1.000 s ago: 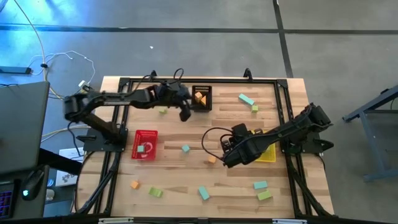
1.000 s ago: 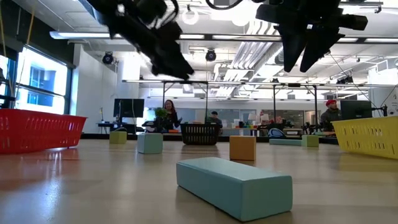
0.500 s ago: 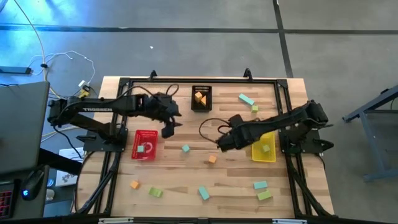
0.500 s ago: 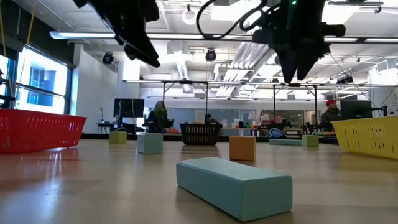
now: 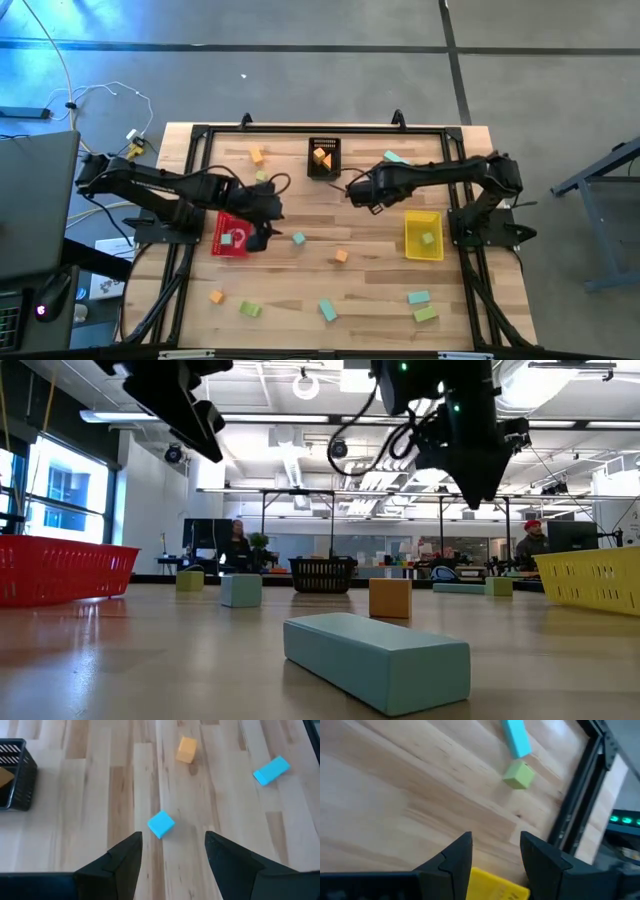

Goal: Sort & place blocks by color
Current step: Put the green block into the yellow bin

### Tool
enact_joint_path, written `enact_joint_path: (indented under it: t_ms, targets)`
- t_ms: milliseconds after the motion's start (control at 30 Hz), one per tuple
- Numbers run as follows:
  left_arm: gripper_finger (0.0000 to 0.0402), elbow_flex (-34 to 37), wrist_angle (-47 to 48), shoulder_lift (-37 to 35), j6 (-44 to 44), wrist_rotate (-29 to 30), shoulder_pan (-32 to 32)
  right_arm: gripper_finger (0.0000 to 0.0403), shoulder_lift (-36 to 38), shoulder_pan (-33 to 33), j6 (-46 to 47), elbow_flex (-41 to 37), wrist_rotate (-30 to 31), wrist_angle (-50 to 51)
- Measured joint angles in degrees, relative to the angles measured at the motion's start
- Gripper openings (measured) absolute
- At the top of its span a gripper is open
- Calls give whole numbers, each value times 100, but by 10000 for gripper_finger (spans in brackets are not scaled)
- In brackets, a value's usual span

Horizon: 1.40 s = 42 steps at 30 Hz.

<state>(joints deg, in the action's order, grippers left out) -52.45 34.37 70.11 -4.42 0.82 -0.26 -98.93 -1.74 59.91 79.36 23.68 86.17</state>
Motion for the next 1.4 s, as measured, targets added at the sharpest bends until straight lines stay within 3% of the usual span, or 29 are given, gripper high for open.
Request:
enact_joint_path:
  t_ms: [367, 667, 900, 1200, 1400]
  targets:
    - [202, 0, 74, 0, -143, 210, -515, 151, 2, -670, -531, -1079, 69, 7]
    - [202, 0, 66, 2, -145, 634, -515, 151, 128, -1544, -1324, -1109, 434, -7]
    - [202, 0, 64, 2, -144, 648, -515, 151, 819, -2211, -1487, -1214, 638, -109]
    - [202, 0, 57, 7, -51, 648, -504, 151, 2092, -2675, -1495, -2088, -32, -1832]
    - [202, 0, 53, 7, -53, 723, -502, 157, 2534, -2885, -1489, -2815, -604, -2993]
